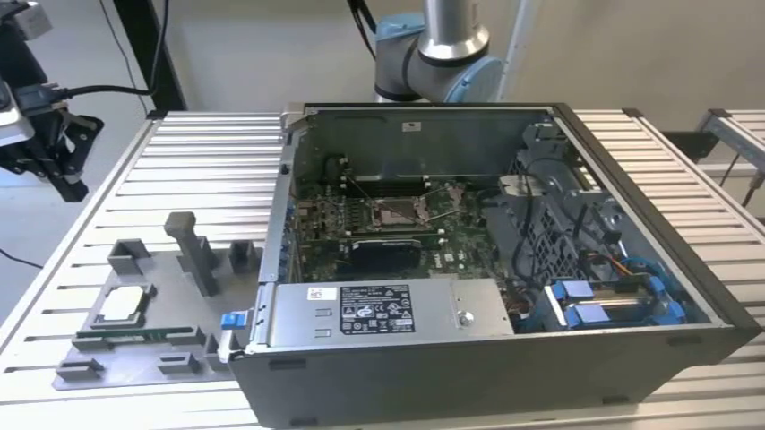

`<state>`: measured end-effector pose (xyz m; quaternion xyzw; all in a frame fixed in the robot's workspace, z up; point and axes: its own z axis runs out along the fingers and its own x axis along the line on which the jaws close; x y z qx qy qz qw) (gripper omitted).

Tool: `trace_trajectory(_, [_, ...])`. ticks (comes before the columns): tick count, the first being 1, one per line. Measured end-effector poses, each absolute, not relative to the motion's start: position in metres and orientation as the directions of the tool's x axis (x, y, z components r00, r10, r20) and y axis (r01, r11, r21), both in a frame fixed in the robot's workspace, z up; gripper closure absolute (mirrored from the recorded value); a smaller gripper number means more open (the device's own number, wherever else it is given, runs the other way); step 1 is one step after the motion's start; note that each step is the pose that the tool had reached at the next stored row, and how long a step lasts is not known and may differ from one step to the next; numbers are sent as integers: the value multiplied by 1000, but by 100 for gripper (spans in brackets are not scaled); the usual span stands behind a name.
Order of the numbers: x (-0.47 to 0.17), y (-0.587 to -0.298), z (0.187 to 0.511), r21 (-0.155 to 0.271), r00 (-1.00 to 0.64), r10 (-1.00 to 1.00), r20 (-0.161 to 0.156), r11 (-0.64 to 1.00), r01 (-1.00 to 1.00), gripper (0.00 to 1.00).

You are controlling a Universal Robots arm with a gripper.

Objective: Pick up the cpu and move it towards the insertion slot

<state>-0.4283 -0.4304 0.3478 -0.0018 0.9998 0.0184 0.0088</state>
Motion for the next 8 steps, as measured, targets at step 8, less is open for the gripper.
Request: trace_trajectory(8, [-429,-430,348,37,-1000,-3,-18,999,-4,0])
